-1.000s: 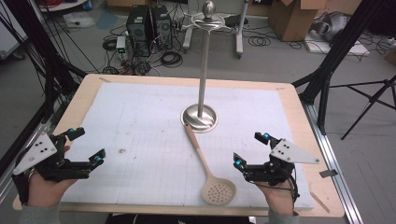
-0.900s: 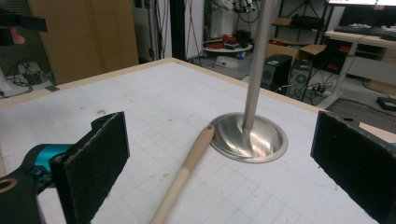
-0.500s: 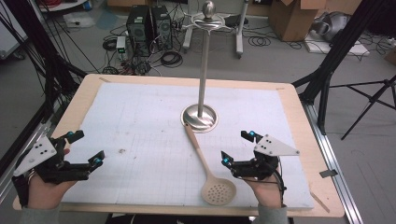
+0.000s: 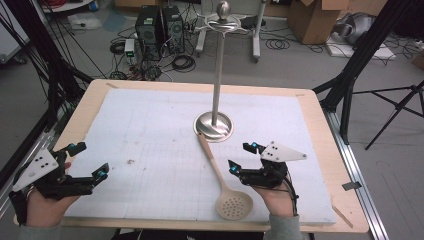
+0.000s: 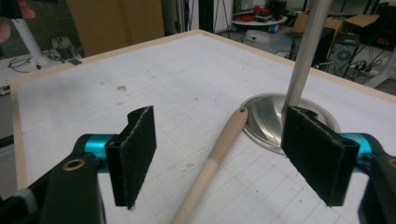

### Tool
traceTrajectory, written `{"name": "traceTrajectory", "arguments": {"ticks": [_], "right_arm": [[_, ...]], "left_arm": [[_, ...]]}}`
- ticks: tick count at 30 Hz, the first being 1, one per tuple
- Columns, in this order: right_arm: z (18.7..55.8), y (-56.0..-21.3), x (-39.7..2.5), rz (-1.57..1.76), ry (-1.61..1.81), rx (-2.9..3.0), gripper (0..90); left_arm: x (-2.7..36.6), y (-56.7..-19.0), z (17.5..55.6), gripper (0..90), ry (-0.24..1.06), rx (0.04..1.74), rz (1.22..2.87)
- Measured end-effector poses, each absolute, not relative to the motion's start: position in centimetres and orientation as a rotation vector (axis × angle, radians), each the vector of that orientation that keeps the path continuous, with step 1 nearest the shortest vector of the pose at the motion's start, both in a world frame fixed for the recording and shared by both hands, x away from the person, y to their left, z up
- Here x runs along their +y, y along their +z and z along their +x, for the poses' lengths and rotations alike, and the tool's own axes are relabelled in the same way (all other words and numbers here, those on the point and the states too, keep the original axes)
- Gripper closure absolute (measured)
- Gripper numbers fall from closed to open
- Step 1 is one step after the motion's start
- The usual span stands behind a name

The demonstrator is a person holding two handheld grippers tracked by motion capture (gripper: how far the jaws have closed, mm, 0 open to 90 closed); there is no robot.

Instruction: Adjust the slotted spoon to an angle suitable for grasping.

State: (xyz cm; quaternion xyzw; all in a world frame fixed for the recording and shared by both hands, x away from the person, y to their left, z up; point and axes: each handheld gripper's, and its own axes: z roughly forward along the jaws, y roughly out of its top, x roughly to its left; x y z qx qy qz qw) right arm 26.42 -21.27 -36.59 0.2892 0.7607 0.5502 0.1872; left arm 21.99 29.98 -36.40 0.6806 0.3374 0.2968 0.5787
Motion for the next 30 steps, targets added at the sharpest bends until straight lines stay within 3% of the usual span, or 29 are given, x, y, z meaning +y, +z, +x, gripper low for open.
{"name": "traceTrajectory", "arguments": {"ticks": [19, 30], "right_arm": [[27.2, -38.3, -18.8, 0.797, 1.467, 2.346, 69.0], [27.7, -39.2, -17.5, 0.832, 1.409, 2.432, 83.6]], "left_arm": [[30.3, -36.7, 21.9, 2.0, 0.69, 0.806, 1.597], [30.5, -37.0, 21.9, 2.0, 0.69, 0.821, 1.601]]}}
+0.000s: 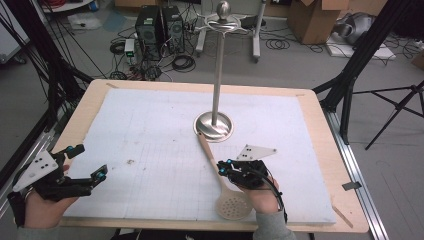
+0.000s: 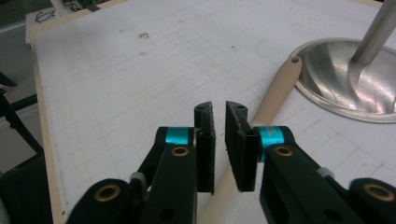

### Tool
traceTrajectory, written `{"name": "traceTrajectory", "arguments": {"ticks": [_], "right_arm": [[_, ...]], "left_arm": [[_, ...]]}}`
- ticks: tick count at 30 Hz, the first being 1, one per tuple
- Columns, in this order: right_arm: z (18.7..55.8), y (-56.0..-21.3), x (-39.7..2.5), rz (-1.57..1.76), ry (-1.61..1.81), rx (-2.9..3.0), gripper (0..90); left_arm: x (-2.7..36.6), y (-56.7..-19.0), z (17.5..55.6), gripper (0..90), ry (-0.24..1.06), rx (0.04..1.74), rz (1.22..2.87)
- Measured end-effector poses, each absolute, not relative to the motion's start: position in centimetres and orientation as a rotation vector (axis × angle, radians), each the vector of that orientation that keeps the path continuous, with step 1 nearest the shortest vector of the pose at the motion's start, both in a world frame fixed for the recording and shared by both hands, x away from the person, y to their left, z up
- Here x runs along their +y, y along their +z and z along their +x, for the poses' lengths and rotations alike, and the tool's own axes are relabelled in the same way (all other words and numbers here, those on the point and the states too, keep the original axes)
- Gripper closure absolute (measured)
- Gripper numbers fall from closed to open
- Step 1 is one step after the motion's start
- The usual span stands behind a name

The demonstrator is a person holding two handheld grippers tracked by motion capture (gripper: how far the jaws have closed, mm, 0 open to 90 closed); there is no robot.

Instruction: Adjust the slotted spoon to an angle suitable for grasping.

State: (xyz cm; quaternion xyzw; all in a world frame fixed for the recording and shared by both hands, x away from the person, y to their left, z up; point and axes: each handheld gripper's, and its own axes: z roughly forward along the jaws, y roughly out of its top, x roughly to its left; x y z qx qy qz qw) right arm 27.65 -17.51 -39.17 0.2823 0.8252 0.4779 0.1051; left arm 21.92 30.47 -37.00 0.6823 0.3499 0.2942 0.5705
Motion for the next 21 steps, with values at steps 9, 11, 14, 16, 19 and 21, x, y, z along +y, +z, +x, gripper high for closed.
{"name": "traceTrajectory", "arguments": {"ticks": [9, 11, 14, 16, 19, 21], "right_arm": [[28.3, -40.0, -16.8, 0.867, 1.336, 2.476, 89.3], [28.4, -40.1, -16.5, 0.876, 1.32, 2.483, 89.3], [28.5, -40.4, -16.2, 0.893, 1.301, 2.49, 89.3], [28.5, -40.4, -16.1, 0.885, 1.296, 2.498, 89.3], [28.6, -40.7, -15.7, 0.863, 1.256, 2.527, 89.5], [28.6, -41.0, -15.3, 0.844, 1.202, 2.574, 89.6]], "left_arm": [[30.7, -37.2, 21.7, 2.0, 0.692, 0.833, 1.609], [30.7, -37.2, 21.7, 2.0, 0.693, 0.834, 1.612], [30.8, -37.3, 21.6, 2.0, 0.693, 0.84, 1.613], [30.9, -37.3, 21.6, 2.0, 0.693, 0.839, 1.614], [30.9, -37.4, 21.5, 2.0, 0.695, 0.844, 1.61], [31.1, -37.4, 21.4, 2.0, 0.696, 0.845, 1.613]]}}
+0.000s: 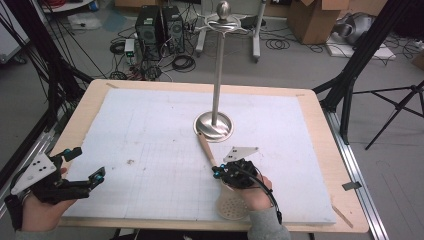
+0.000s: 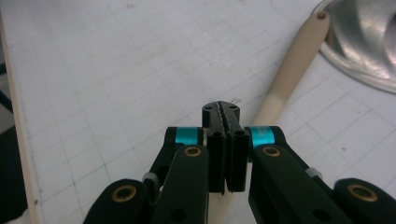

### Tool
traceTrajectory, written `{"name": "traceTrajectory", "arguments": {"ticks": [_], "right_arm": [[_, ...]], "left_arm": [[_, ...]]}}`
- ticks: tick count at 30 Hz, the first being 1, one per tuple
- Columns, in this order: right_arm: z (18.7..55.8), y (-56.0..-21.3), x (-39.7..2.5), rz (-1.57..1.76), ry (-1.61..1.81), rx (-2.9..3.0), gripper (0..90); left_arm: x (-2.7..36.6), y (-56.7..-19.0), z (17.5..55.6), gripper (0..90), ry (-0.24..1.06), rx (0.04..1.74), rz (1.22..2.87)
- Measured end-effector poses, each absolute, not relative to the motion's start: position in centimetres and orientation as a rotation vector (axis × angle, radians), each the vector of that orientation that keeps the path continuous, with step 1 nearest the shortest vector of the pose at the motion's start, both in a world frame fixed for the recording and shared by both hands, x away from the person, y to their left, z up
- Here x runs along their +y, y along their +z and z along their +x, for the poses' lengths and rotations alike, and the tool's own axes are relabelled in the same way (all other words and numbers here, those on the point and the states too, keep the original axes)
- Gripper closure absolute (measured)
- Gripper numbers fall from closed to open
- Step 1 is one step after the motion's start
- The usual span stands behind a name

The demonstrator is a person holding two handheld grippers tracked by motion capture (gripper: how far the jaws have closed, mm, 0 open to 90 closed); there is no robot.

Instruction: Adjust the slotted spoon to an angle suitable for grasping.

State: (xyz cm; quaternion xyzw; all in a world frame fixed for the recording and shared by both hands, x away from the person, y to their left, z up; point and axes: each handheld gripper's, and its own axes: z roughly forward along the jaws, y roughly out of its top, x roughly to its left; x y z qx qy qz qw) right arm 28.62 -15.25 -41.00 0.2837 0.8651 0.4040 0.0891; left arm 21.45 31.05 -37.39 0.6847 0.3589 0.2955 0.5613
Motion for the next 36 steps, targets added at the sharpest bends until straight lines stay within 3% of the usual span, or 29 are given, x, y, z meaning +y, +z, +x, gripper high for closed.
{"name": "traceTrajectory", "arguments": {"ticks": [36], "right_arm": [[29.9, -41.8, -15.1, 0.903, 0.997, 2.54, 89.7]], "left_arm": [[31.1, -37.8, 21.4, 2.0, 0.69, 0.861, 1.617]]}}
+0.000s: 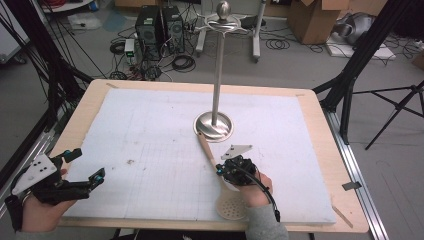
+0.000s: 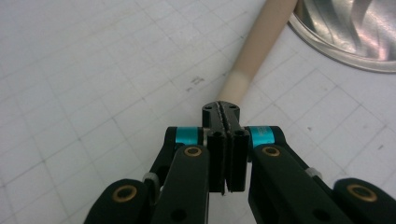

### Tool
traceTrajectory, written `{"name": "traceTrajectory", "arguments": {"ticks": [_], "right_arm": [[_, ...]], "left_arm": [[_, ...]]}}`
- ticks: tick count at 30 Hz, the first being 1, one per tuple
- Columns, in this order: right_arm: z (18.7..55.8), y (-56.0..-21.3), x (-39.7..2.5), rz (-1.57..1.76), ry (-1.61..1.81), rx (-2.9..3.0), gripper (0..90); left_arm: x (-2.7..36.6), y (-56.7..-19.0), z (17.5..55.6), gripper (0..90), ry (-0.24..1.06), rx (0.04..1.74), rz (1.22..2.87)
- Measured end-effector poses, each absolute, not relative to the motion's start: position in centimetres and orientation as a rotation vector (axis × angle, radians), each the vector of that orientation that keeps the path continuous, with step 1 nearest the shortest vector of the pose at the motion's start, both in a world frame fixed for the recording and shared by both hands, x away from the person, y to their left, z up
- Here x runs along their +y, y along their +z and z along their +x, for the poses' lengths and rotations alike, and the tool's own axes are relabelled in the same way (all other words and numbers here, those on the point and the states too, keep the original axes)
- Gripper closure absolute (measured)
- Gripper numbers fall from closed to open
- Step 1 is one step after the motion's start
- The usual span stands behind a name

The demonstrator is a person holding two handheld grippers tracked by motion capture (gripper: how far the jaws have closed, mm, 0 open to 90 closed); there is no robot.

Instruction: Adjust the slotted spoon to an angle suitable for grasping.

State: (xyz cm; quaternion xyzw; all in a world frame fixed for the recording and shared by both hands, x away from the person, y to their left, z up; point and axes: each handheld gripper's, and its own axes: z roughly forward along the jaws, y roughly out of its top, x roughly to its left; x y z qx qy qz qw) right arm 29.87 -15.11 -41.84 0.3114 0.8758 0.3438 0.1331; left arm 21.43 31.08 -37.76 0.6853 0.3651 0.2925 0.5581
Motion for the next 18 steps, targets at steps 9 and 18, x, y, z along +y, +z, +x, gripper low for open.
{"name": "traceTrajectory", "arguments": {"ticks": [9, 18], "right_arm": [[30.65, -42.41, -14.92, 0.897, 0.933, 2.544, 89.7], [30.72, -42.55, -14.64, 0.832, 0.955, 2.588, 90.0]], "left_arm": [[31.28, -37.8, 21.32, 2.0, 0.692, 0.866, 1.617], [31.36, -37.78, 21.19, 2.0, 0.696, 0.867, 1.617]]}}
